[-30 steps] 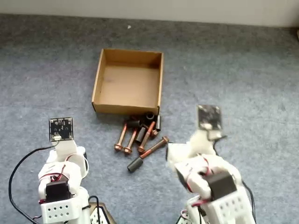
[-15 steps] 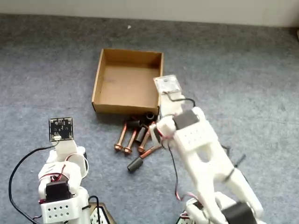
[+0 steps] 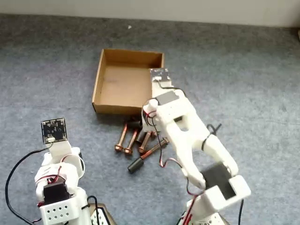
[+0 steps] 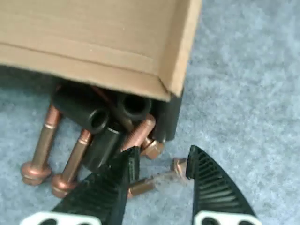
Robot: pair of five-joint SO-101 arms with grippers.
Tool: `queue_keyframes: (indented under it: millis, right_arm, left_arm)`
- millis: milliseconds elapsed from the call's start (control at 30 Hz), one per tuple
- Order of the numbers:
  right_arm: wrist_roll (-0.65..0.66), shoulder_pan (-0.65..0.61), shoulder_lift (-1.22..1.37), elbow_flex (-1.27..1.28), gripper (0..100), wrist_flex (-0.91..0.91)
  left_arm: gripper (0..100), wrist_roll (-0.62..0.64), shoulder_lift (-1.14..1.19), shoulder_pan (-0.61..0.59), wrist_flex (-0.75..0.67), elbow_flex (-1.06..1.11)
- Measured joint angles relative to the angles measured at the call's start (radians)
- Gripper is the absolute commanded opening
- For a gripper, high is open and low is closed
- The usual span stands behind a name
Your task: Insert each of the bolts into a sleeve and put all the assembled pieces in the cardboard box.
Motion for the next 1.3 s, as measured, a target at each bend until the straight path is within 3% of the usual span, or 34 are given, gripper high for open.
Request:
queue_keyframes:
  millis: [400, 533, 600, 800, 1000, 1300]
  right_arm:
    - [0.061, 0.032, 0.236, -0.175, 15.6, -0.023]
    - [0.063, 0.037, 0.298, -0.21, 1.5, -0.023]
    - [0.075, 0.043, 0.308, -0.218, 1.3, -0.023]
    - [0.181, 0.049, 0.288, -0.227, 0.5, 0.046]
    - [0.193, 0.071, 0.054, -0.226, 0.5, 0.143]
    - [0.195, 0.247, -0.318, 0.041, 0.5, 0.155]
  left_arm:
    - [1, 0.0, 0.0, 0.0, 0.0, 0.0]
    - [1, 0.0, 0.0, 0.0, 0.0, 0.0]
    - [1, 0.0, 0.0, 0.0, 0.0, 0.0]
    - [1, 0.0, 0.0, 0.0, 0.0, 0.0]
    - [1, -0.002, 0.0, 0.0, 0.0, -0.002]
    - [1, -0.33, 0.0, 0.017, 0.0, -0.107]
